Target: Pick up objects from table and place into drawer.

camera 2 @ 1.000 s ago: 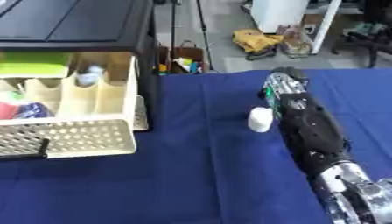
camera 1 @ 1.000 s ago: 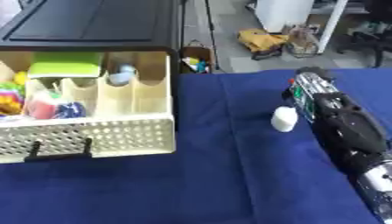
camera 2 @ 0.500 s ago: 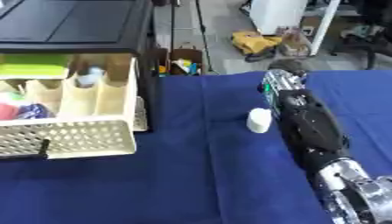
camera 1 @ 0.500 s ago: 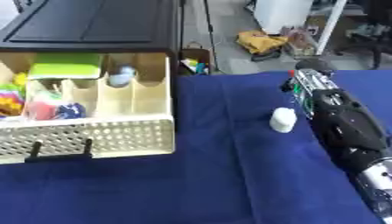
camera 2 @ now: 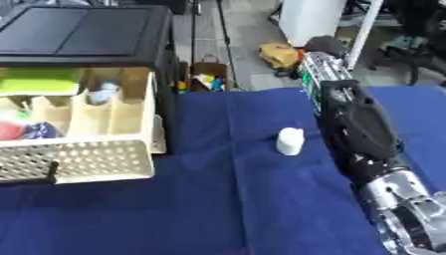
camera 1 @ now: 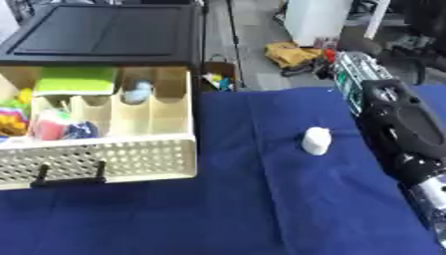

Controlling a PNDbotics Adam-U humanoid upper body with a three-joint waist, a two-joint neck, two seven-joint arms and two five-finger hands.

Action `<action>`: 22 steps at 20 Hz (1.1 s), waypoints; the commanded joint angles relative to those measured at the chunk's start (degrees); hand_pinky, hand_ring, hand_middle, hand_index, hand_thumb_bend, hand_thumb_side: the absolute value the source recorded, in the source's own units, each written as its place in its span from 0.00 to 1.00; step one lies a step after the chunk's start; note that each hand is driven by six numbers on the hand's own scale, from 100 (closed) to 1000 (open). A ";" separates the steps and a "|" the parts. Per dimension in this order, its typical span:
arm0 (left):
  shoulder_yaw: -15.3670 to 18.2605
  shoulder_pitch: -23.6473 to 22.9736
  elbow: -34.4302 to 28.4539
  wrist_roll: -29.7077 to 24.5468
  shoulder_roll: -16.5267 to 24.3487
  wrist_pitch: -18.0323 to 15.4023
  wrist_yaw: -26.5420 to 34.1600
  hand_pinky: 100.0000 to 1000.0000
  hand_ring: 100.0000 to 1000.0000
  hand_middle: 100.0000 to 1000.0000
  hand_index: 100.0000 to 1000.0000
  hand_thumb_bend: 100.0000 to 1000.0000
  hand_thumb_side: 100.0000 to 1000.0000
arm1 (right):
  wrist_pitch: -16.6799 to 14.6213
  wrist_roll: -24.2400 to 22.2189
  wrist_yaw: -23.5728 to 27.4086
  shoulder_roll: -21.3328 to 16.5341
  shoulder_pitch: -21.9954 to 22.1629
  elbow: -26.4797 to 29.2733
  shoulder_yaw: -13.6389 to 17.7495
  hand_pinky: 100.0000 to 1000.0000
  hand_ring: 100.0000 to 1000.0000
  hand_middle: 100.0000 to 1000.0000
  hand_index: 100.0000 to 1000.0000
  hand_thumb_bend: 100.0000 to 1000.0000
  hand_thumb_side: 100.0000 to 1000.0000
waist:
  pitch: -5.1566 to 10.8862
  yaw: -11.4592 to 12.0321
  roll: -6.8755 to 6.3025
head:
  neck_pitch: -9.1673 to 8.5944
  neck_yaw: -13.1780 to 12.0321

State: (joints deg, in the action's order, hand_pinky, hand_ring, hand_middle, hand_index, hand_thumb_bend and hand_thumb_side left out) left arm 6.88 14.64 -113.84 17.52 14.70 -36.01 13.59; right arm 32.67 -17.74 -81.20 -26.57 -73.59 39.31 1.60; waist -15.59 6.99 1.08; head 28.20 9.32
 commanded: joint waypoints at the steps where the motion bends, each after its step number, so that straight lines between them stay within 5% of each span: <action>1: 0.50 0.23 -0.75 0.20 1.75 0.07 0.29 0.33 0.49 0.61 0.80 0.49 1.00 | -2.28 0.19 1.69 -2.87 -1.59 5.23 -1.51 0.00 0.31 0.13 0.24 0.00 0.41 | 1.62 -0.21 -0.07 | 0.41 -0.23; 5: 0.55 0.18 -0.75 0.28 2.03 0.12 0.52 0.33 0.49 0.61 0.80 0.49 1.00 | -6.49 0.52 4.29 -4.58 -1.06 12.98 -5.19 0.00 0.32 0.14 0.24 0.00 0.43 | 2.10 -0.56 0.04 | 0.57 -0.56; 6: 0.57 0.16 -0.75 0.29 2.11 0.12 0.58 0.33 0.49 0.61 0.80 0.49 1.00 | -7.55 0.62 4.94 -5.04 -0.87 15.20 -6.32 0.00 0.32 0.15 0.25 0.00 0.57 | 2.22 -0.64 0.06 | 0.62 -0.64; 7: 0.58 0.14 -0.75 0.30 2.19 0.13 0.63 0.33 0.49 0.61 0.80 0.49 1.00 | -8.46 0.69 5.55 -5.44 -0.69 17.30 -7.35 0.00 0.32 0.15 0.25 0.00 0.43 | 2.35 -0.70 0.09 | 0.69 -0.70; 10: 0.60 0.07 -0.75 0.34 2.44 0.14 0.84 0.33 0.49 0.61 0.80 0.49 1.00 | -10.66 0.68 7.06 -6.47 -0.31 23.49 -10.44 0.01 0.34 0.16 0.26 0.00 0.52 | 2.78 -0.79 0.18 | 0.92 -0.85; 11: 0.61 0.05 -0.75 0.37 2.52 0.14 0.91 0.33 0.49 0.61 0.80 0.49 1.00 | -11.34 0.56 7.59 -6.75 -0.22 25.44 -11.42 0.01 0.34 0.16 0.26 0.00 0.45 | 2.93 -0.81 0.21 | 1.02 -0.89; 21: 0.61 0.13 -0.75 0.41 3.12 0.25 1.72 0.34 0.49 0.61 0.80 0.48 1.00 | -14.44 -1.42 13.18 -6.04 -1.09 41.89 -17.48 0.03 0.36 0.18 0.28 0.00 0.47 | 4.04 -0.51 0.67 | 1.85 -1.67; 22: 0.67 0.14 -0.75 0.41 3.17 0.29 1.73 0.34 0.49 0.61 0.80 0.48 1.00 | -14.54 -1.70 13.68 -5.84 -1.17 43.04 -17.75 0.03 0.36 0.18 0.28 0.19 1.00 | 4.09 -0.48 0.71 | 1.85 -1.73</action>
State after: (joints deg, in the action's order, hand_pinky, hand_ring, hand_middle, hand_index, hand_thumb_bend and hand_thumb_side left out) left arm 7.00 14.32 -113.84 17.78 16.20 -35.76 15.09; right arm 18.37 -19.13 -68.39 -31.79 -73.26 79.84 -16.10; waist -12.67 6.47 1.94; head 29.69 7.74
